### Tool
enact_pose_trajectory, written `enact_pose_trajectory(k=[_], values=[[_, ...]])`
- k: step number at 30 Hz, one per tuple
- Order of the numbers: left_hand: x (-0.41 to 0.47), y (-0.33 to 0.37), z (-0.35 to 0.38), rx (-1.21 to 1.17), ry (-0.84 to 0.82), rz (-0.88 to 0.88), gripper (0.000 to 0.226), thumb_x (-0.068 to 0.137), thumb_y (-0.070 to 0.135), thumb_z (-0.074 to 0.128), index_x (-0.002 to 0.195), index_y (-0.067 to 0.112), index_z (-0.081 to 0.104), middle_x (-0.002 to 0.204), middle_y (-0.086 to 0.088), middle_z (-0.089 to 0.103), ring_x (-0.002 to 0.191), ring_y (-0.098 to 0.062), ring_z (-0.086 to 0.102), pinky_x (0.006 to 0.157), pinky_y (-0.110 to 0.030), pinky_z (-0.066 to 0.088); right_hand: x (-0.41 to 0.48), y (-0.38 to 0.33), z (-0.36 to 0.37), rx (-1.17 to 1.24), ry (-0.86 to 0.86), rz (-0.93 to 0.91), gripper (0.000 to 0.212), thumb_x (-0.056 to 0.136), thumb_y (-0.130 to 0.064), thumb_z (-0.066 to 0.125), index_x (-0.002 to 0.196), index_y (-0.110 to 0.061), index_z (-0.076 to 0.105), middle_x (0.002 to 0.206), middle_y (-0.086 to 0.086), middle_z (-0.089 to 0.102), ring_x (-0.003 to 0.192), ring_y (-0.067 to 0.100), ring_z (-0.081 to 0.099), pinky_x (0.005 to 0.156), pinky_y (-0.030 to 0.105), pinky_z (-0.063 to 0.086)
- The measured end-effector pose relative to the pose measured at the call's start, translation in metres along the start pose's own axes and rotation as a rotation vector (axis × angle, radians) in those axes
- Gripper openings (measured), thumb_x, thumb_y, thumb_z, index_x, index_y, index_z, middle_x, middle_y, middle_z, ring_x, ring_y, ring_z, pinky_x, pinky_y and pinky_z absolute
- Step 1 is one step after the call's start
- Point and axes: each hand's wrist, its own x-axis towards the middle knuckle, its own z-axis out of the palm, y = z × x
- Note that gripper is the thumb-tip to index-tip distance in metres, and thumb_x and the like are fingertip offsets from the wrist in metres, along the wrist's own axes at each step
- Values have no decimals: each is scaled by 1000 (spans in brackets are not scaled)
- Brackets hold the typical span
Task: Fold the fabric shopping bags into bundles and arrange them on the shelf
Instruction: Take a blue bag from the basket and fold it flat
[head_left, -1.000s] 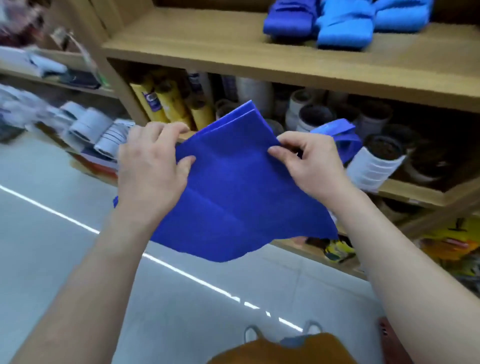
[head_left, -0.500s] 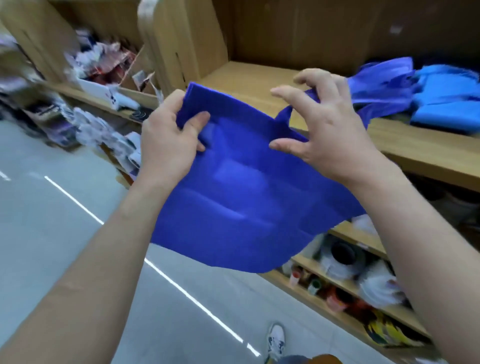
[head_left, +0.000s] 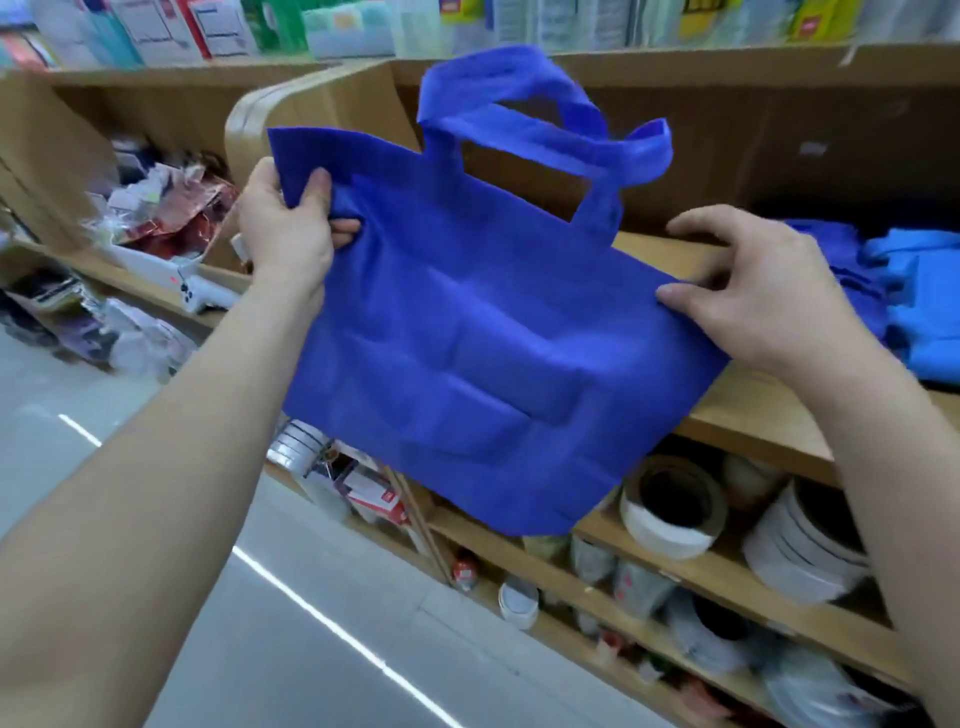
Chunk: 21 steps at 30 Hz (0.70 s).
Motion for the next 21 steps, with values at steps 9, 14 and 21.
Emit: enact_pose_trajectory(k=[9,14,21], values=[[55,-61,52,159,-331,-54,20,90,24,58,109,28,54,117,0,66,99,-19,67,96,-42,52,77,-20,5,-472,532,-53,22,94,-21,53,113,-16,63,110,13,67,106,37,57,89,47,39],[61,-68,65,412,-503,-117,71,93,25,64,150,16,23,135,-3,53,117,-22,54,93,-25,40,66,-31,18,-498,390,-39,58,86,-37,65,140,-28,46,143,7,43,134,31,35,98,53,34],[39,-55,50,742,-920,445,88,86,21,73,155,26,19,163,-2,17,143,-24,32,112,-34,32,5,-38,65,-502,-569,88,64,89,-69,28,149,-55,9,164,-15,-3,149,4,-2,119,40,10]])
